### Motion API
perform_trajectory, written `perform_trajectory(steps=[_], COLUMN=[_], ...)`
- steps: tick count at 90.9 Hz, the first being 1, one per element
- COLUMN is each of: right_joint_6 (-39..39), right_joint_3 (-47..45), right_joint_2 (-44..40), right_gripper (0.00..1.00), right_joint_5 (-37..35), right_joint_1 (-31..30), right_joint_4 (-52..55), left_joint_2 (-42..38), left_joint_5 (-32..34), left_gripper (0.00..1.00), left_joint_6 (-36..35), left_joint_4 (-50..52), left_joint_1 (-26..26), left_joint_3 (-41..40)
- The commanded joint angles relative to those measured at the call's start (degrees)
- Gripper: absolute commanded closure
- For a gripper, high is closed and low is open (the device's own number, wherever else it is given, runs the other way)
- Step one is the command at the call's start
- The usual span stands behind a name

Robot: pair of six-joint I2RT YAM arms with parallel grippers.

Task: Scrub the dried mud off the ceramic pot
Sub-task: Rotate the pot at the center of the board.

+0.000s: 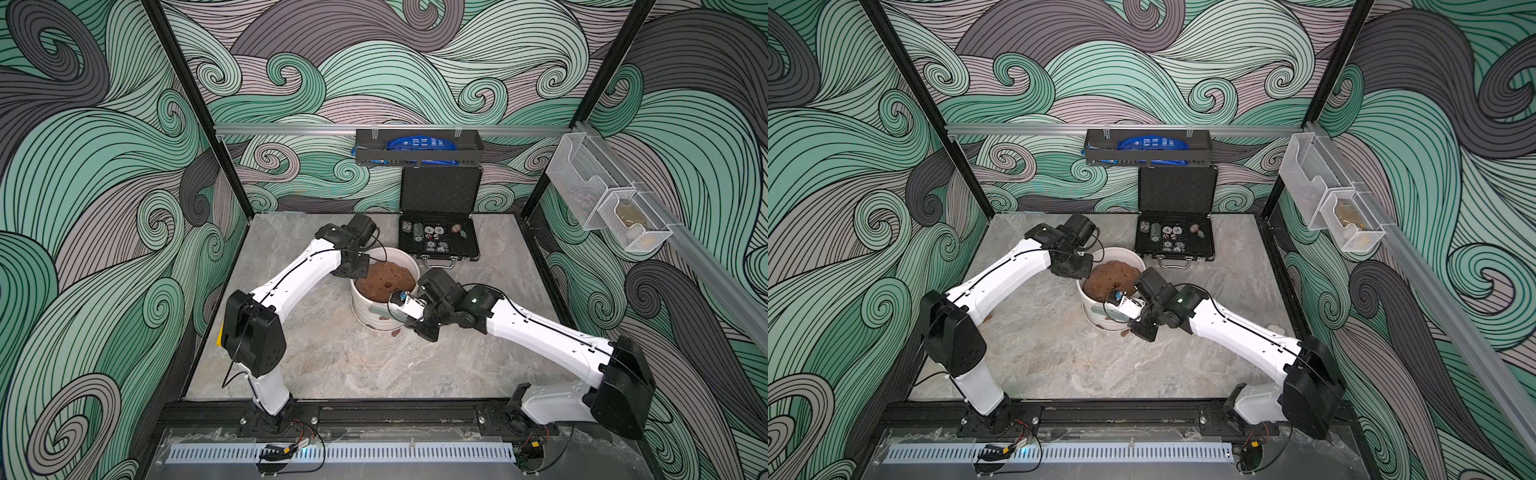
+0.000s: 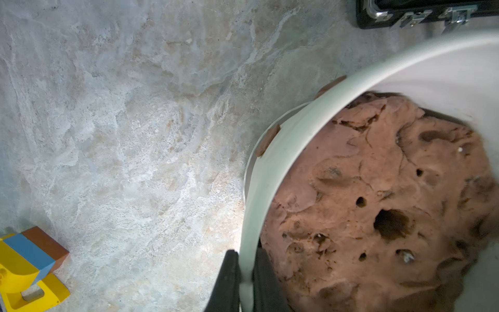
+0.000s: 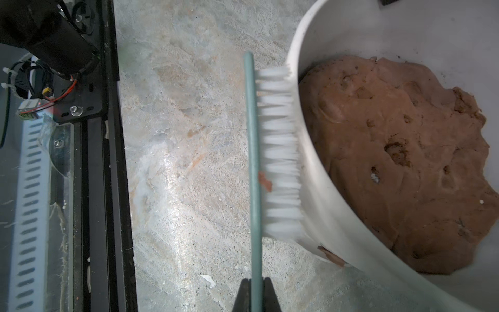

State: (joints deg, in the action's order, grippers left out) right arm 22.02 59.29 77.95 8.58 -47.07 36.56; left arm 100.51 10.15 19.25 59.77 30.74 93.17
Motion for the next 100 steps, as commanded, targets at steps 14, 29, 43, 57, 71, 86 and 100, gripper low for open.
perform_trajectory(steps=[14, 29, 43, 57, 71, 86, 100], right_joint_6=[0.44, -0.71, -2.11, -2.51, -2.36, -1.46, -0.78], right_joint_3=[0.92, 0.79, -0.19, -2.18, -3.95, -4.93, -5.42], right_joint_2=[3.37, 6.03, 7.17, 7.14, 7.87, 7.06, 3.91], right_gripper=[1.00, 1.00, 1.00, 1.00, 1.00, 1.00, 1.00], right_joint_5=[-1.09, -4.40, -6.54, -7.18, -8.30, -8.01, -4.32], right_joint_1=[0.14, 0.16, 0.14, -0.21, -0.97, -3.13, -3.60], right_joint_4=[0.62, 1.28, 1.54, 0.92, 0.19, -0.15, -0.97], left_joint_2=[3.69, 3.84, 3.79, 3.89, 3.91, 4.03, 4.11], left_joint_5=[-5.34, -6.13, -6.43, -7.00, -7.61, -7.72, -7.87], left_gripper=[0.87, 0.87, 0.87, 0.88, 0.88, 0.88, 0.88], left_joint_6=[-8.69, -9.46, -9.55, -9.85, -10.26, -9.95, -10.89], left_joint_4=[2.61, 2.60, 2.67, 2.62, 2.62, 2.78, 2.70], left_joint_1=[-1.56, -1.63, -1.71, -1.66, -1.67, -1.65, -1.71], left_joint_3=[0.94, 0.98, 0.79, 0.87, 1.11, 1.45, 1.49])
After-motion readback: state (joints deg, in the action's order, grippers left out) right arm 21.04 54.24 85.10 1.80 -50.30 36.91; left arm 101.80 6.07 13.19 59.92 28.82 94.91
